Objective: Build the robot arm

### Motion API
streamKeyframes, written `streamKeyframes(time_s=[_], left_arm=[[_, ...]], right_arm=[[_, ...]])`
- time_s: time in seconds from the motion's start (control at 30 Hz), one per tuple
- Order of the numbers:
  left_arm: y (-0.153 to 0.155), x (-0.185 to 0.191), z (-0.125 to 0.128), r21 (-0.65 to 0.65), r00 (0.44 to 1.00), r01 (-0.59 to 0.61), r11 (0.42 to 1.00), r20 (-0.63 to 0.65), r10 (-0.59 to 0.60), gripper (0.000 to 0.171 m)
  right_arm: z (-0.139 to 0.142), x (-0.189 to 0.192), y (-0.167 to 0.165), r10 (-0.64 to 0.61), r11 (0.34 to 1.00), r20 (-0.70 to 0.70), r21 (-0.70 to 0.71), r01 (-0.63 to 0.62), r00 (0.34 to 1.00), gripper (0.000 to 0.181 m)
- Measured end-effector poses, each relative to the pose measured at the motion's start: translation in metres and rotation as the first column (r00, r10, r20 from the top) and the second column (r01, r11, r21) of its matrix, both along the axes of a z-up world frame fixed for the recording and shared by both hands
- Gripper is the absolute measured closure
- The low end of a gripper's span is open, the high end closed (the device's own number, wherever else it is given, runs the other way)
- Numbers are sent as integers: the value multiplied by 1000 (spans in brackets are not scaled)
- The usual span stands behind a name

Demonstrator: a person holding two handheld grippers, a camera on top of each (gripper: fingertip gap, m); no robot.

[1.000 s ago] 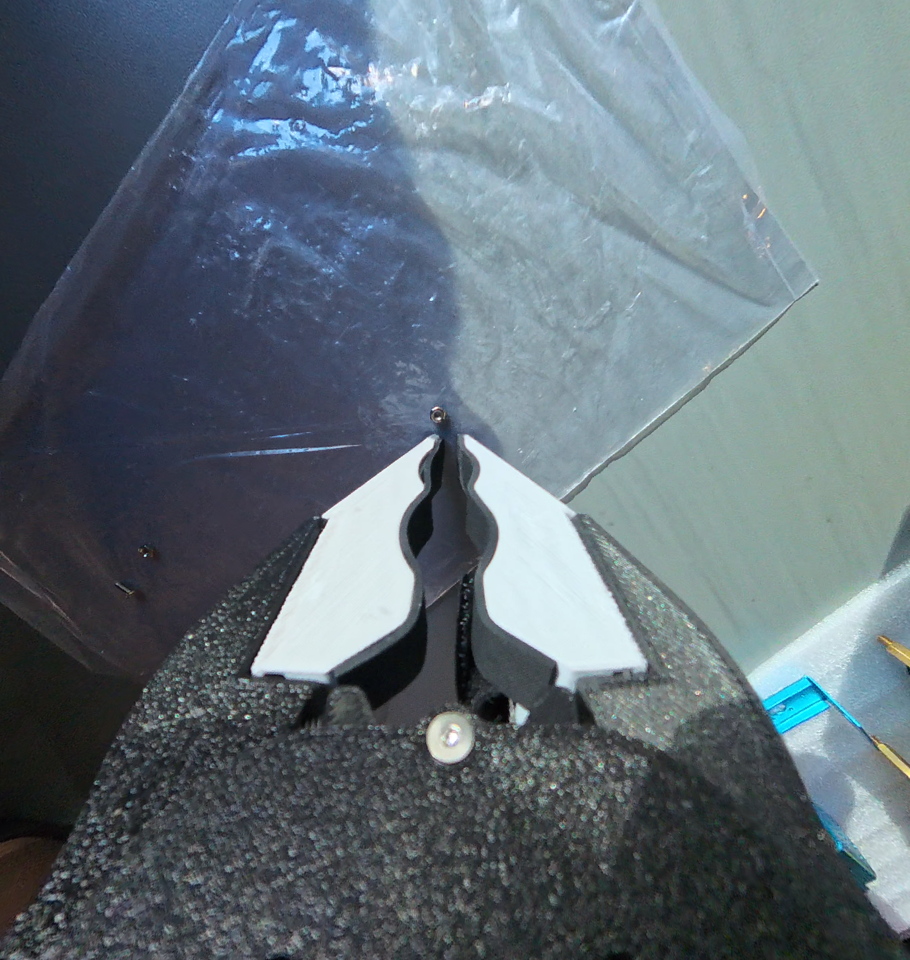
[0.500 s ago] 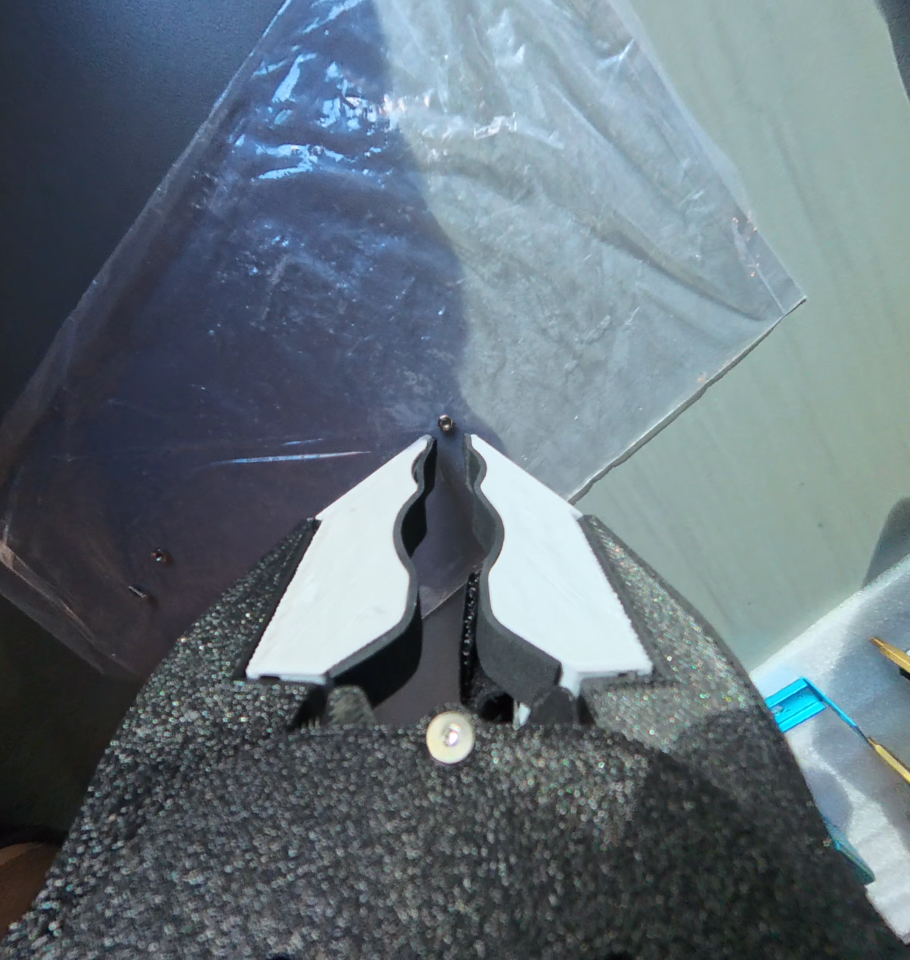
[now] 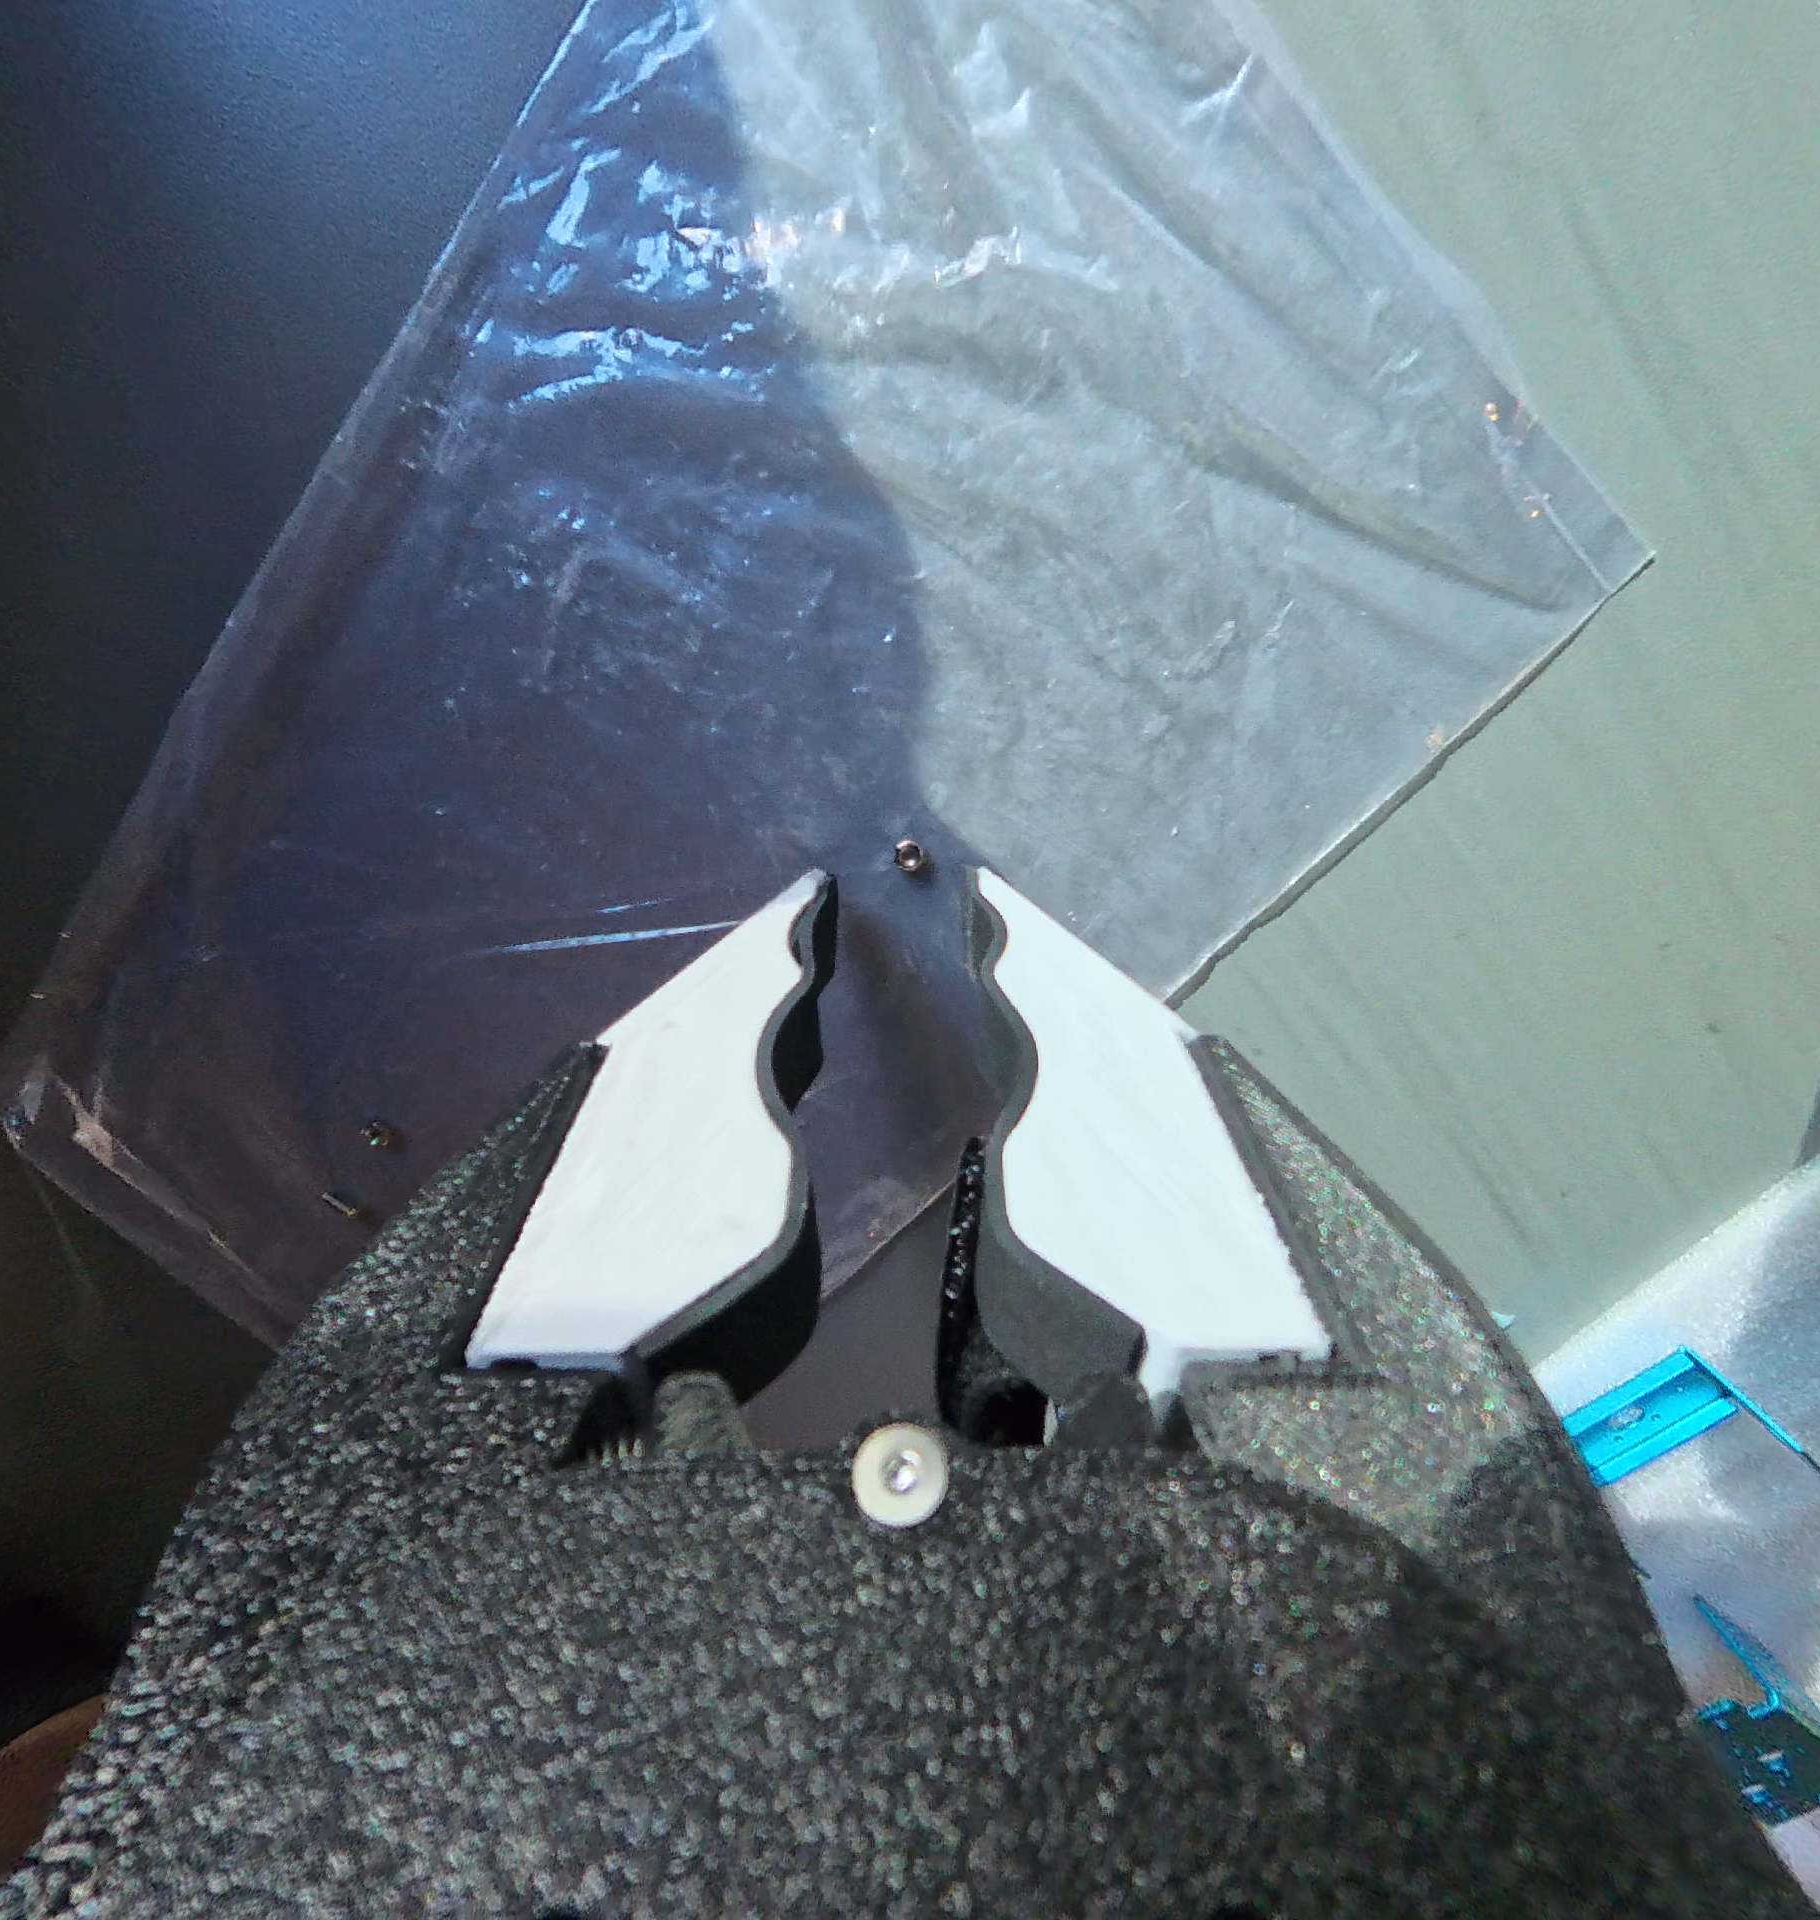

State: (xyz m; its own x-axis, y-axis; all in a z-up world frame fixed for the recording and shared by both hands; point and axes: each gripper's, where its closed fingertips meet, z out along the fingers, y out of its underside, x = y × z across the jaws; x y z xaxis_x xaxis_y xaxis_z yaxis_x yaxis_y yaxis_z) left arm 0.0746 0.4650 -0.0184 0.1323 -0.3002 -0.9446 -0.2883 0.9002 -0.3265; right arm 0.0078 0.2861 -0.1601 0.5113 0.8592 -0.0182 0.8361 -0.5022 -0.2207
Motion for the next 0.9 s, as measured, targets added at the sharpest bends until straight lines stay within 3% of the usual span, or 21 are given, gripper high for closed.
streamKeyframes(time_s=[0.5,0.9], left_arm=[[-1,-2,3,0,1000,8,1000,5,-8,98],[15,-16,26,-31,997,4,999,84,-1,98]], right_arm=[[1,-2,4,31,999,3,36,-31,1000,170],[-4,-2,3,46,999,3,23,-46,999,177]])
